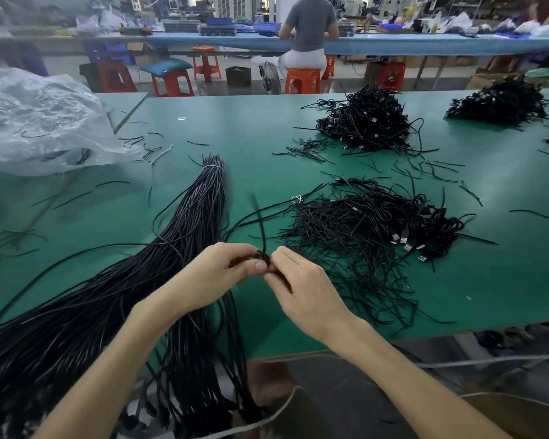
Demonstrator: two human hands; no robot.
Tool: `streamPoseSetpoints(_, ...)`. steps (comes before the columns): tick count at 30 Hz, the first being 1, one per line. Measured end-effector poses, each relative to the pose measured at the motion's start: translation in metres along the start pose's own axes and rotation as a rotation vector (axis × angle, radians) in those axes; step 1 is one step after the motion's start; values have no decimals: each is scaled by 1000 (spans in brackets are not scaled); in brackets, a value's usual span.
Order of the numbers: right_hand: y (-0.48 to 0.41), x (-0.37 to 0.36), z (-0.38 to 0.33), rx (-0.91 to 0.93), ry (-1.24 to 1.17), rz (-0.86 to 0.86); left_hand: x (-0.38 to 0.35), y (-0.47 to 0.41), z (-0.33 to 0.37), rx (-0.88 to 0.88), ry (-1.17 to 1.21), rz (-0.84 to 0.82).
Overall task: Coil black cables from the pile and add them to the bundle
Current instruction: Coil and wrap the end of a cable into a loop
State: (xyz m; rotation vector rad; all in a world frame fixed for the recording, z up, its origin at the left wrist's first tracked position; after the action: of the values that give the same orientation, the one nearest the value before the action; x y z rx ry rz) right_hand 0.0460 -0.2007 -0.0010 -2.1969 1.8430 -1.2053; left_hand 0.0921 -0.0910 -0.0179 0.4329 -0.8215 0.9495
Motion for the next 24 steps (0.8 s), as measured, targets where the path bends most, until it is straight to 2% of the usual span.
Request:
streamPoseSetpoints(3,-1,4,2,-28,-81,38,7,0,6,-59,-110,127)
streamPoseSetpoints(7,0,5,13,-91,-210,65,-4,1,20,-171,48,64)
streamPoseSetpoints(11,2,8,16,-96,-254,94,3,0,14,-94,-2,193)
streamPoseSetpoints(15,6,9,23,-127,-244,102,2,0,7,13,-38,254)
streamPoseSetpoints(18,3,9,17,-94,-123,75,-1,-1,1,114,-55,277)
streamPoseSetpoints(22,3,0,-13,198,359,-7,-9,-8,-19,294,-80,188)
streamPoseSetpoints(24,9,-11,-18,296,514,-94,-16,-11,-28,368,-62,107)
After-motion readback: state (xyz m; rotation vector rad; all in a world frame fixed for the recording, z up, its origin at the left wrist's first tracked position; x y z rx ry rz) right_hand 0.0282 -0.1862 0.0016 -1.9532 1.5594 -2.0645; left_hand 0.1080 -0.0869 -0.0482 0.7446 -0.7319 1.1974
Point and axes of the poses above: each hand's wrist, its own y-axis away from the middle knuckle, its own x-axis out of the back of the hand, z = x × y, the point moved 10 cm from there along -y, towards the middle knuckle, and after that the axes turned 13 degrees about -y, right-handed, at the moved point
